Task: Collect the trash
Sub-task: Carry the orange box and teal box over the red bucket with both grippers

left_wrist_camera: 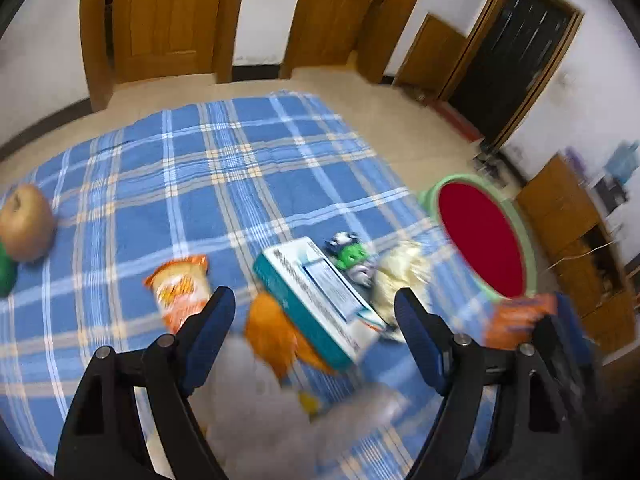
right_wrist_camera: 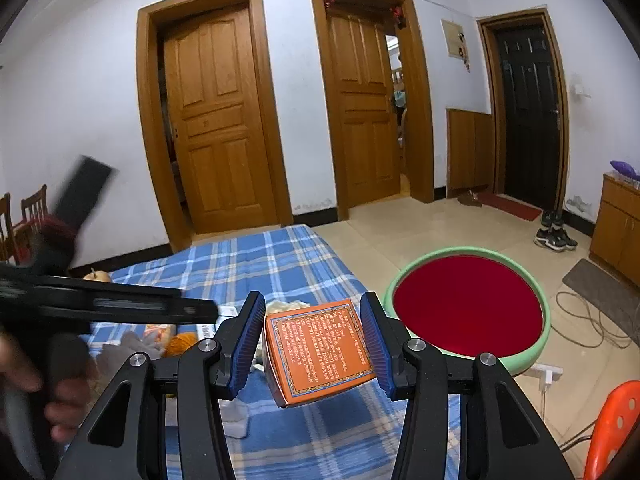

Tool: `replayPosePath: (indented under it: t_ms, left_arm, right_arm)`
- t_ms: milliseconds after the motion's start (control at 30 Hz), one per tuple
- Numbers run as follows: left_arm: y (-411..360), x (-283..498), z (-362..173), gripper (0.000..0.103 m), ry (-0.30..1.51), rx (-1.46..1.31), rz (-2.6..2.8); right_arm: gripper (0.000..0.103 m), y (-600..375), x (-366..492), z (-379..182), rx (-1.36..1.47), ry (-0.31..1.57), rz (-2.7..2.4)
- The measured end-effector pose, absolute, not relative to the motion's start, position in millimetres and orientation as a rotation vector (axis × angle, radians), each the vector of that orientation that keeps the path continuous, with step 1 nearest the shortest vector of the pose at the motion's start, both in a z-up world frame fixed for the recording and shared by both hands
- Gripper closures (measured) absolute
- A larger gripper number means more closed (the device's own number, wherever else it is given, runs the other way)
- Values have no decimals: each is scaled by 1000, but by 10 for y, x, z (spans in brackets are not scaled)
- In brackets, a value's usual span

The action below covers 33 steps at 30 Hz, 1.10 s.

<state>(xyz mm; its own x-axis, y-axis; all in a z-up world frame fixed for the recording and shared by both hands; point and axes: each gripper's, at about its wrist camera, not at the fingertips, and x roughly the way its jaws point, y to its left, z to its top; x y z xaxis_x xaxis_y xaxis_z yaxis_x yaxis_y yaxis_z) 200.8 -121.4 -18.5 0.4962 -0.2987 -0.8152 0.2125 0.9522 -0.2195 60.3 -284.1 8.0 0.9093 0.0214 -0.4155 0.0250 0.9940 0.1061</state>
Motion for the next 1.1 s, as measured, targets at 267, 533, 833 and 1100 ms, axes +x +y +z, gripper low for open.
replayPosePath:
  t_ms: [267, 533, 833, 1100]
  left_arm:
    - [-1382, 2363, -502, 22, 1142, -72, -217]
    - [-1543, 2203, -387, 77, 1141, 1, -208]
    - [-1567, 1947, 260, 78, 995, -43, -277]
    - [-2015, 2081, 376, 78, 927, -91, -433]
  right_arm:
    - [52, -3007, 608, 26, 107, 444, 6]
    - [52, -3157, 653, 42, 113, 446, 17]
    - [52, -3427, 761, 154, 104, 422, -4]
    - [52, -3806, 882, 216, 100, 431, -65]
